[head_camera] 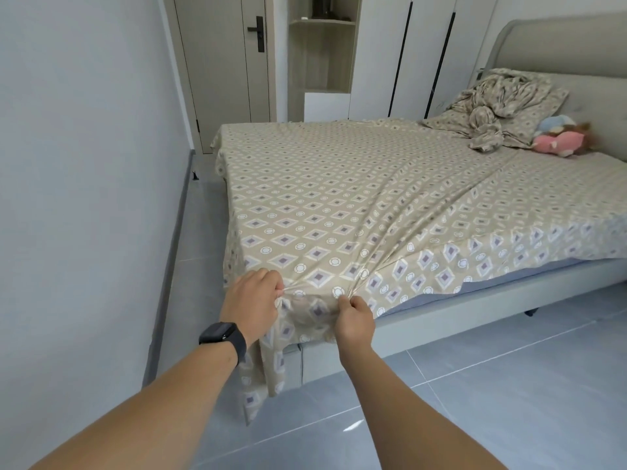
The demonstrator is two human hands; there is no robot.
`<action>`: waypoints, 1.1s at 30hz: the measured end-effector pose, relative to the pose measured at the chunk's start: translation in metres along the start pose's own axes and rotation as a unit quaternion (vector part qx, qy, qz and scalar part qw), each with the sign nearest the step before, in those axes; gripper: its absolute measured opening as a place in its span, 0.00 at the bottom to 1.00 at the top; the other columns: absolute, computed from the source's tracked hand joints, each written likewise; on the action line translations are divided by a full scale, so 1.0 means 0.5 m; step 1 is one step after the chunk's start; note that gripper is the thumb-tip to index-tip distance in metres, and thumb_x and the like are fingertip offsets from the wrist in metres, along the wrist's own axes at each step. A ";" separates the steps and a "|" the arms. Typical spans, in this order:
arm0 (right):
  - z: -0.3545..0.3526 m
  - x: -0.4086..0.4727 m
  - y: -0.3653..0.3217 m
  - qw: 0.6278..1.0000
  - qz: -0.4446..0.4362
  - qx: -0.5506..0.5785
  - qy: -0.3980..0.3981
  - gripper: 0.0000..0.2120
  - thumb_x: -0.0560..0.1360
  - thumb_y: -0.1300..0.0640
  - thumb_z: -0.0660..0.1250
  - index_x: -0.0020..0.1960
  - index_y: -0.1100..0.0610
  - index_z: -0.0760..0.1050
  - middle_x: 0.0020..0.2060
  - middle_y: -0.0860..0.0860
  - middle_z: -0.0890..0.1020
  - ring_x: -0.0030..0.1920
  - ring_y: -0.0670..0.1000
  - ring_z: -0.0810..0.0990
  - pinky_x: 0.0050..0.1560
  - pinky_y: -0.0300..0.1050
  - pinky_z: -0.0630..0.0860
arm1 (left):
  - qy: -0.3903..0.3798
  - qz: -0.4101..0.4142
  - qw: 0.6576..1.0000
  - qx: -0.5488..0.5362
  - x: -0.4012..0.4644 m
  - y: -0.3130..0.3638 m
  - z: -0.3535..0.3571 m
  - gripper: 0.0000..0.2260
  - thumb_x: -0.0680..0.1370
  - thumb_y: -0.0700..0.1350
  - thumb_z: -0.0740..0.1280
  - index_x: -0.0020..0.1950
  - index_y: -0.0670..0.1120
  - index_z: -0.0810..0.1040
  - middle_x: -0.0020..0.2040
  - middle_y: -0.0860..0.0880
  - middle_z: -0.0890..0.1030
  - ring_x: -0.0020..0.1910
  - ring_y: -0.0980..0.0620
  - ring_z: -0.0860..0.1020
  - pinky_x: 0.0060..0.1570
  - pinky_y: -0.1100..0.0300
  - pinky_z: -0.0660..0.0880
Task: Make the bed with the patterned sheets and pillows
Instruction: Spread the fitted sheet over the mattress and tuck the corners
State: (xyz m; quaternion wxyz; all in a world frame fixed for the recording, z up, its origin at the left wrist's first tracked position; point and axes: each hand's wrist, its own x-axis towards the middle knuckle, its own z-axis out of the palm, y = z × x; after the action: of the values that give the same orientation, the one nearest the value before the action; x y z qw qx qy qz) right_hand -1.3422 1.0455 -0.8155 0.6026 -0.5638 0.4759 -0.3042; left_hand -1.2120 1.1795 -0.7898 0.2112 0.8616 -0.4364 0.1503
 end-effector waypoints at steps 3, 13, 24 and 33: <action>-0.015 0.007 0.007 0.999 0.014 -0.025 -0.019 0.18 0.84 0.50 0.59 0.40 0.61 0.71 0.36 0.53 0.75 0.39 0.54 0.73 0.41 0.47 0.70 | -0.037 0.001 0.999 0.037 -0.017 0.003 -0.003 0.11 0.76 0.37 0.66 0.43 0.53 0.71 0.40 0.56 0.74 0.41 0.51 0.72 0.42 0.56 0.68; -0.077 0.289 -0.174 0.784 -0.368 -0.495 0.073 0.16 0.81 0.50 0.56 0.64 0.53 0.74 0.62 0.53 0.74 0.63 0.57 0.71 0.63 0.54 0.68 | -0.095 0.080 0.992 0.009 0.187 0.112 0.023 0.30 0.73 0.60 0.67 0.73 0.57 0.65 0.69 0.54 0.69 0.69 0.50 0.66 0.66 0.52 0.67; -0.122 0.505 -0.230 0.681 -0.125 -0.689 -0.216 0.43 0.75 0.23 0.44 0.82 0.42 0.36 0.82 0.50 0.40 0.81 0.58 0.40 0.79 0.60 0.42 | -0.467 -0.002 0.884 0.022 0.352 0.127 0.155 0.58 0.61 0.84 0.57 0.73 0.63 0.21 0.74 0.52 0.20 0.72 0.46 0.19 0.73 0.40 0.28; -0.020 0.554 -0.393 0.563 -0.124 -0.756 -0.310 0.20 0.72 0.42 0.76 0.53 0.55 0.78 0.41 0.50 0.75 0.50 0.56 0.83 0.44 0.46 0.75 | -0.633 -0.079 0.766 0.079 0.438 0.179 0.126 0.70 0.57 0.76 0.73 0.68 0.57 0.15 0.67 0.47 0.13 0.64 0.40 0.13 0.68 0.34 0.24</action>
State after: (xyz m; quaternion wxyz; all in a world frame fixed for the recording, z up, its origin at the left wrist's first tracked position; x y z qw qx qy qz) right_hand -1.2176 0.7561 -0.6882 0.0227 -0.9262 0.2415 0.2888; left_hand -1.1547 0.9500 -0.7264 -0.1711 0.8063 -0.3876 -0.4127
